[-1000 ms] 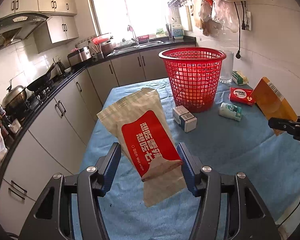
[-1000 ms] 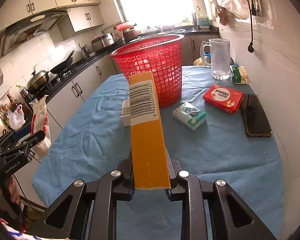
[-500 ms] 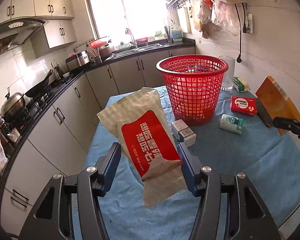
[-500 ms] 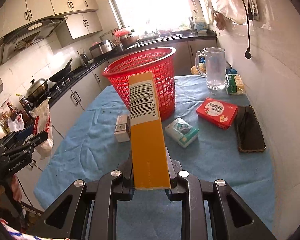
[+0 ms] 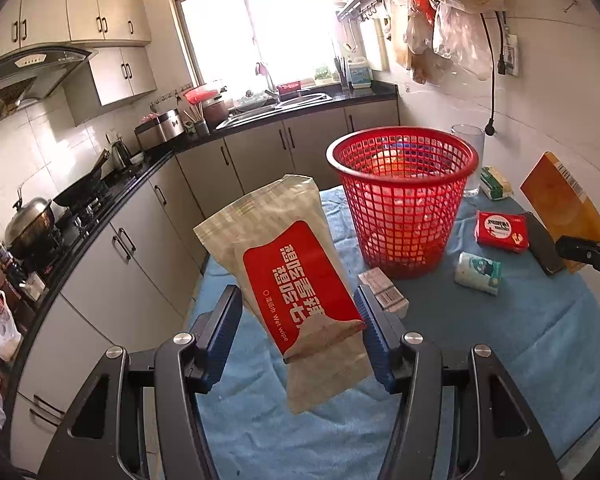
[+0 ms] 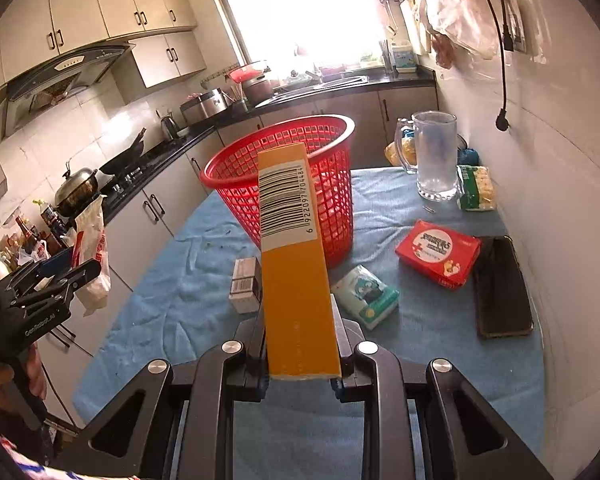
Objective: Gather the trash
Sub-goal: 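Lift and carry the wipe pack and orange box over the red basket, then open both tools to drop the wipe pack and orange box into the basket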
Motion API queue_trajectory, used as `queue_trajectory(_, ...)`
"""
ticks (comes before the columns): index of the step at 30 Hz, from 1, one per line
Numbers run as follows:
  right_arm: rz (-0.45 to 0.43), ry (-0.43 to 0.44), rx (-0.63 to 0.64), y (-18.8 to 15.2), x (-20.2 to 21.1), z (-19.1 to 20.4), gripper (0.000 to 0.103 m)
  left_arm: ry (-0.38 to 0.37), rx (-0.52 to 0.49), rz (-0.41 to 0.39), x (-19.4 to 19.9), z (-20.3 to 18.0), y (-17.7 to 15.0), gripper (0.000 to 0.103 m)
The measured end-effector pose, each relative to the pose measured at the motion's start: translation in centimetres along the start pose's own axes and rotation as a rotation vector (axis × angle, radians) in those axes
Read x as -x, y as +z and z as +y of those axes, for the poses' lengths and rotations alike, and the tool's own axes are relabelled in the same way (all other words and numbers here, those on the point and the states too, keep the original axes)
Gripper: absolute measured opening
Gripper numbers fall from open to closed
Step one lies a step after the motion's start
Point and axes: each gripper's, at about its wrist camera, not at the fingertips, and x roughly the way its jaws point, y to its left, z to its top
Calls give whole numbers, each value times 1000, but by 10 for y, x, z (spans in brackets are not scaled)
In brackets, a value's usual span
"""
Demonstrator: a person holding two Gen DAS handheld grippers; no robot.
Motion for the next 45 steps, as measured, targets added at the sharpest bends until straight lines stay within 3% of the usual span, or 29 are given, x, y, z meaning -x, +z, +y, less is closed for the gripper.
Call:
queue_trajectory(10,-20,26,7,21,-13,3,24,47,-37,-40,-7,8,34,57)
queue_trajectory(15,-45,40,14,41,-18,4,24,15,-14,-66,-12,15,69,57)
queue_trajectory(23,-71,92,-15,94,-36,5,24,-170,92,-49,-54,16,150,57)
queue_trajectory(29,-67,150,-51,130,-66,3,24,-296,188,-3,-101,2,184,57)
queue_trajectory(33,-54,148,-50,142,-91,2,24,-318,223,29,-129,-8,194,57)
queue_trajectory(42,-50,119,-54,139,-119,-6,25,-342,269,39,-151,-6,196,60)
queue_trajectory(44,-53,120,-61,140,-123,-10,29,-355,293,37,-151,-3,194,68)
queue_trajectory(45,-56,120,-69,140,-124,-13,37,-353,303,30,-150,0,193,69)
